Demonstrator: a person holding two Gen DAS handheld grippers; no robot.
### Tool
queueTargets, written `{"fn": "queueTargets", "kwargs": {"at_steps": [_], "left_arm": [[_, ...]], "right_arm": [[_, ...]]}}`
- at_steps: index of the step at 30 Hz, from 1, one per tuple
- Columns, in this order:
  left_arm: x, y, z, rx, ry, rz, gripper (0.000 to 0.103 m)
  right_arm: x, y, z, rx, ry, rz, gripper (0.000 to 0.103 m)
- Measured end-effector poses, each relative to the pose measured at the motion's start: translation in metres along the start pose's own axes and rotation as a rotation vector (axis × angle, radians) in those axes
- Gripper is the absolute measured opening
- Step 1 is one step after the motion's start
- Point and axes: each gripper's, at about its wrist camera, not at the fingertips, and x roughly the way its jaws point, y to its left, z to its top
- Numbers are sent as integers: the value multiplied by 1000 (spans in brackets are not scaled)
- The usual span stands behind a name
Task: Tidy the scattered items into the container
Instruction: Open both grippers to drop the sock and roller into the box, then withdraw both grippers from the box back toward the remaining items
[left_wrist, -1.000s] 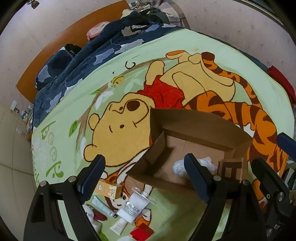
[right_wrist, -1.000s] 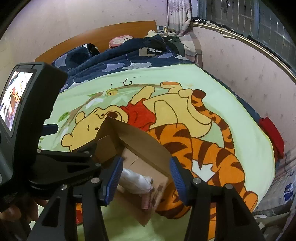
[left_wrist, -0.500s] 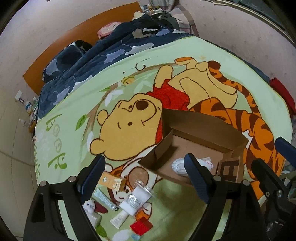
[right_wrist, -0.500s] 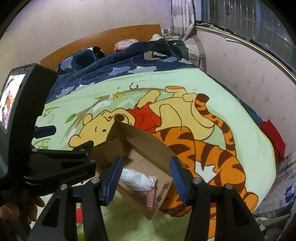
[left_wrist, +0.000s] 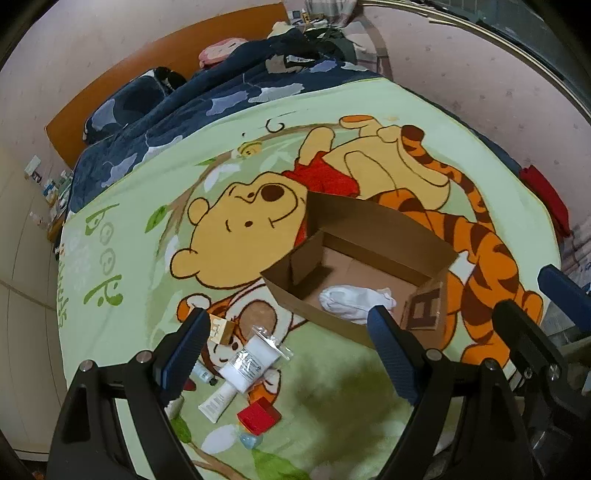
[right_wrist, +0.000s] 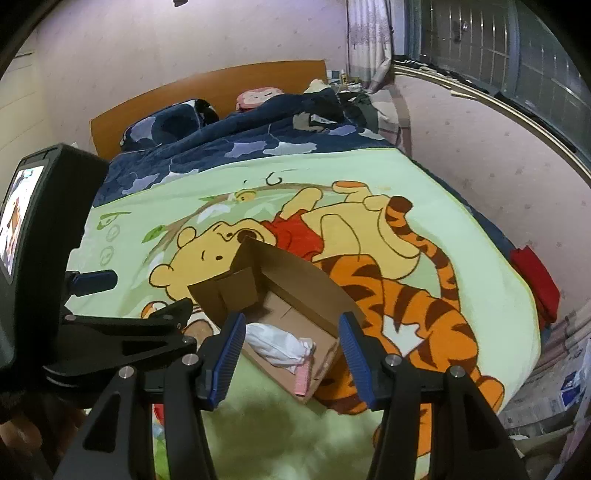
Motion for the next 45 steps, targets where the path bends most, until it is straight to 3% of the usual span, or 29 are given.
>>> {"fn": "queueTargets", "kwargs": {"at_steps": [28, 38, 45], "left_arm": [[-41, -14, -46, -12, -31, 14, 88], [-31, 31, -109, -135, 60, 54, 88], [-31, 76, -156, -278, 106, 99, 88]], "right_arm": [[-42, -8, -35, -10, -24, 23, 54], [-32, 43, -63, -126, 38, 113, 54], [-32, 86, -83, -221, 74, 192, 54]]}}
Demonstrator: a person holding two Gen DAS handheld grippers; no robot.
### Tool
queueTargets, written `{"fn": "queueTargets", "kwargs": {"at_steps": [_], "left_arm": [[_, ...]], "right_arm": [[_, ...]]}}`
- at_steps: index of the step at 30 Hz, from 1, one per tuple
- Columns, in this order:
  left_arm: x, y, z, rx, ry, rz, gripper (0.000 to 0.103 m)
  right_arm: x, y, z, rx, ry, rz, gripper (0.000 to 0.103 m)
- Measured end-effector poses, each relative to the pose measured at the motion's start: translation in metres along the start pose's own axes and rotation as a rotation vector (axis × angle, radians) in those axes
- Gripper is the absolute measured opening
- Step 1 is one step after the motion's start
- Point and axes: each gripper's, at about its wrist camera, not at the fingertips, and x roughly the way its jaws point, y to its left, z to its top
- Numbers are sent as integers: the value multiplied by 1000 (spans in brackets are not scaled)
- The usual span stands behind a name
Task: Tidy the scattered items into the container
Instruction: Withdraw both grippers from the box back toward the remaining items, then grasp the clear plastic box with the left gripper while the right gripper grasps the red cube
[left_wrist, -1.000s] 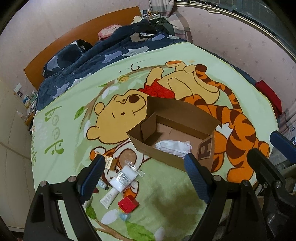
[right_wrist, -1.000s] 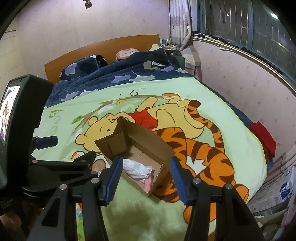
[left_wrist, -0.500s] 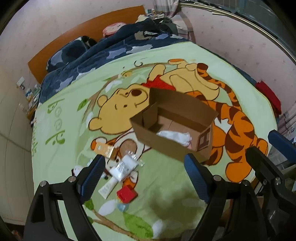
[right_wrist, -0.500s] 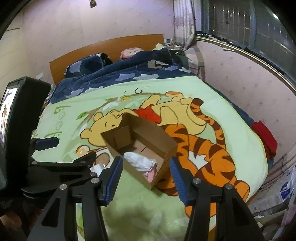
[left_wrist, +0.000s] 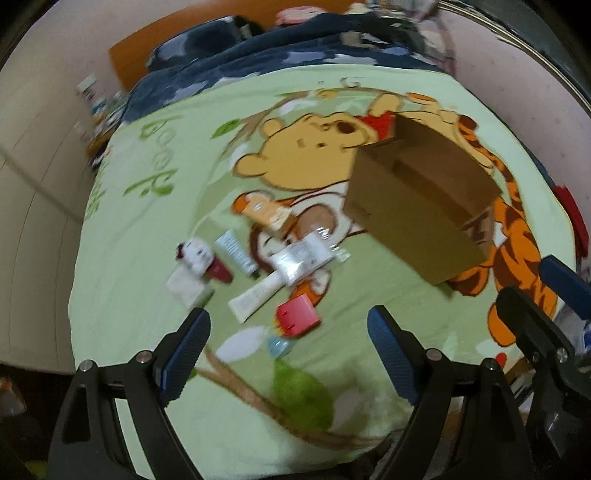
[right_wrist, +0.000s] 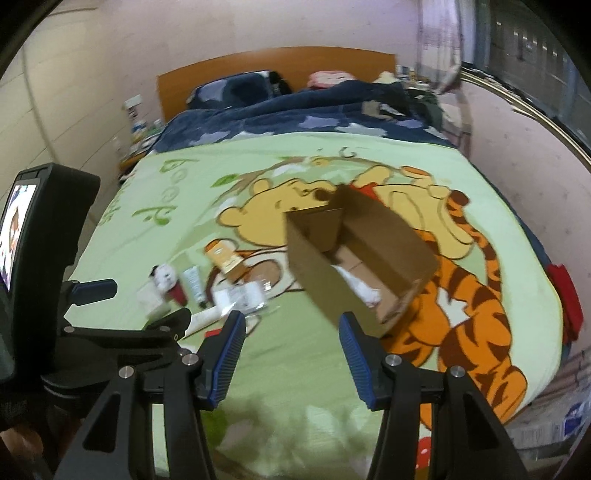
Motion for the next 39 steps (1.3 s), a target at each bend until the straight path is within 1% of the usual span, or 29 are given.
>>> {"fn": "queueTargets", "kwargs": {"at_steps": [5, 13, 17, 19, 21, 26, 30, 32, 35, 39], "left_arm": [[-3, 34, -12, -94, 0, 43, 88], [-8, 56, -23, -165, -5, 78, 88], [-11, 75, -32, -236, -16, 103, 88], [-7, 85, -37, -268, -6, 112, 88], [1, 94, -45, -291, 21, 123, 88], [28, 110, -63, -310, 88, 153, 88], [54, 122, -73, -319, 115, 162, 88], [68, 127, -74, -325, 119, 158, 88], [99, 137, -71, -343, 136, 150, 88], [150, 153, -57, -407, 152, 123, 88]], "right_arm": [[3, 21, 0, -40, 5, 31, 54], [7, 37, 2, -77, 8, 58, 54], [13, 44, 1, -96, 14, 69, 54], [18, 49, -2, -107, 18, 77, 54], [25, 51, -5, -112, 27, 85, 54], [55, 64, -20, -123, 92, 117, 54], [81, 78, -32, -156, 131, 131, 54], [93, 84, -38, -168, 143, 129, 54], [109, 90, -46, -173, 159, 116, 54], [128, 94, -55, -190, 170, 94, 54]]}}
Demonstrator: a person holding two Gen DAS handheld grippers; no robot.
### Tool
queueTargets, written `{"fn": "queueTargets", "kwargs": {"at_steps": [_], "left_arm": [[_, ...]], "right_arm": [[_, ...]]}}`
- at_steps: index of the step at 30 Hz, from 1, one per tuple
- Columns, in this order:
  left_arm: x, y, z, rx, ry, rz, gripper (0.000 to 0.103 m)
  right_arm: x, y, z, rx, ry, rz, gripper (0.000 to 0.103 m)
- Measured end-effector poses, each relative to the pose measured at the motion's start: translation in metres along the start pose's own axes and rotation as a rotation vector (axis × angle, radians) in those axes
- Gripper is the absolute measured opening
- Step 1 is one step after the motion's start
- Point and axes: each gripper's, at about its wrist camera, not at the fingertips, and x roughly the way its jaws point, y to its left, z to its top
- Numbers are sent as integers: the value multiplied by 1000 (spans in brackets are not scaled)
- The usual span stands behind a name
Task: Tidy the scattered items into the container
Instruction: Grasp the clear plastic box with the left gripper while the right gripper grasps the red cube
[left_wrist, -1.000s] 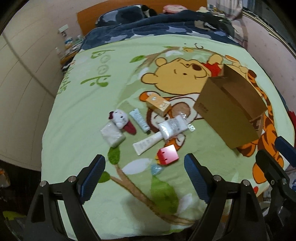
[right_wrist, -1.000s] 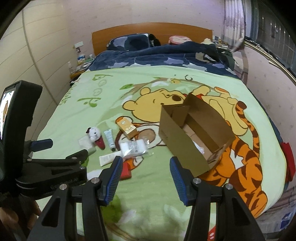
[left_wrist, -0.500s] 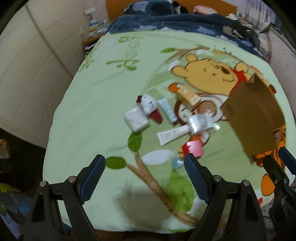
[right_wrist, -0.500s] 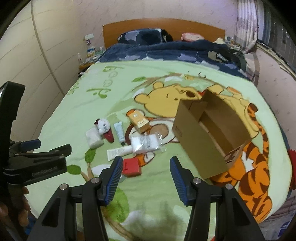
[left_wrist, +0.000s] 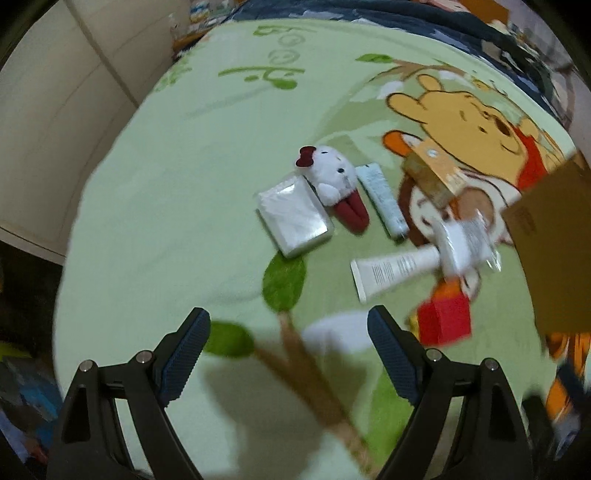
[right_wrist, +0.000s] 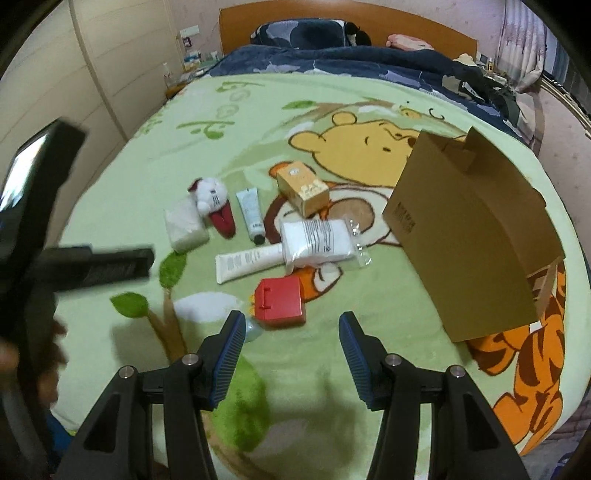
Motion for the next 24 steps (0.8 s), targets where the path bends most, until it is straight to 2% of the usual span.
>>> {"fn": "queueTargets", "kwargs": {"at_steps": [5, 9, 11, 18, 19, 20, 21, 24], "left_arm": [[66, 4, 36, -119, 33, 8, 88], [108, 3, 50, -172, 64, 21, 89], [120, 1, 53, -186, 76, 4, 90], [151, -5, 58, -213, 102, 39, 88], [152, -2, 58, -229, 94, 33, 87], [152, 0, 57, -234, 82, 26, 80], [151, 0, 56, -232, 77, 20, 68], [146, 0, 50, -207, 58, 25, 68]], "right_arm": [[37, 2, -7, -24, 24, -23, 54], [58, 2, -10, -13, 43, -20, 54], [63, 3, -12, -3, 46, -16, 54], [76, 8, -14, -13, 59, -7, 54], [79, 8, -14, -20, 55, -11, 54], [81, 8, -13, -24, 53, -16, 54], [84, 8, -11, -31, 51, -24, 54], [94, 6, -5, -34, 46, -45, 54]]}}
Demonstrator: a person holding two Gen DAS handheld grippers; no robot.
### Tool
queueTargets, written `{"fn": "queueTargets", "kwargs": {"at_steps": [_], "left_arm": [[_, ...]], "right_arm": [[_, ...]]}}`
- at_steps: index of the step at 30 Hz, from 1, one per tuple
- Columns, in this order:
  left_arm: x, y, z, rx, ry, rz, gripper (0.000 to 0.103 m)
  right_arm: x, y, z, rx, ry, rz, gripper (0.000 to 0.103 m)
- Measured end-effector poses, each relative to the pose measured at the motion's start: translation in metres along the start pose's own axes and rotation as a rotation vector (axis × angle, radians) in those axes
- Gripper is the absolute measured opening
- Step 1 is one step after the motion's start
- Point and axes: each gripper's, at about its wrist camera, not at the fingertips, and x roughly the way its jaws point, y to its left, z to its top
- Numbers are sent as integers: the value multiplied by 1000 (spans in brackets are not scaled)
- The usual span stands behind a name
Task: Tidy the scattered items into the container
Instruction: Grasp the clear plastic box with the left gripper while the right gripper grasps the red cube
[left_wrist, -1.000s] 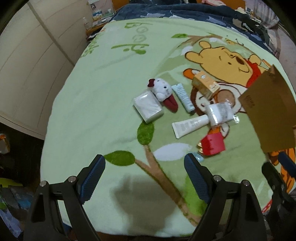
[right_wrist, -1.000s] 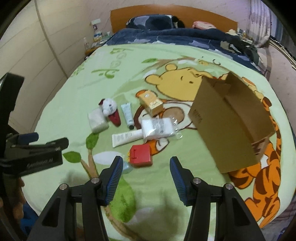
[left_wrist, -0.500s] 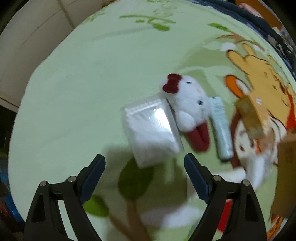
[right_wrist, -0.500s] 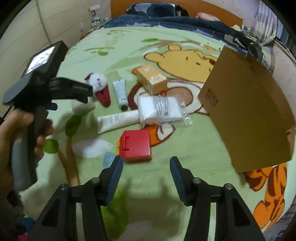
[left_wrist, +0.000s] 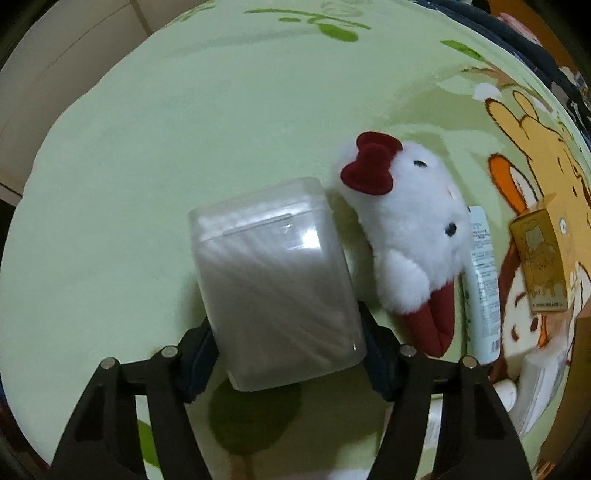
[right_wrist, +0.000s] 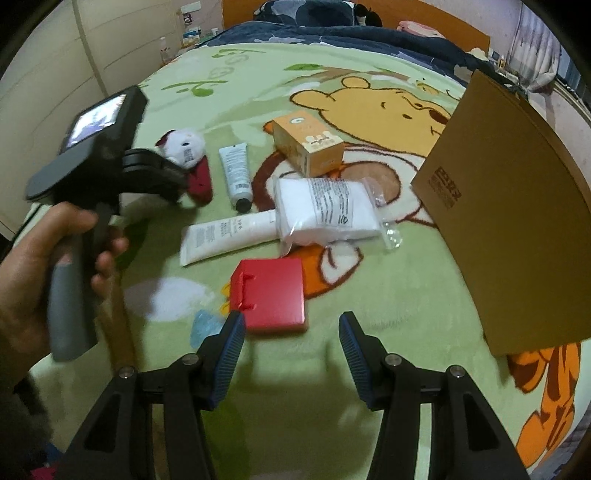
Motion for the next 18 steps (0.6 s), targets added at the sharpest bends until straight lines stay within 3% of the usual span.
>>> {"fn": "queueTargets", "kwargs": {"at_steps": [5, 11, 18], "left_arm": [[1, 1, -8, 42, -2, 26, 68], [2, -3, -9, 56, 9, 28, 68], [2, -8, -13, 65, 18, 20, 68]], "right_arm": [[27, 3, 14, 3, 19, -19, 54], [43, 18, 24, -26, -3, 29, 57], [57, 26, 23, -4, 1, 28, 68]]}}
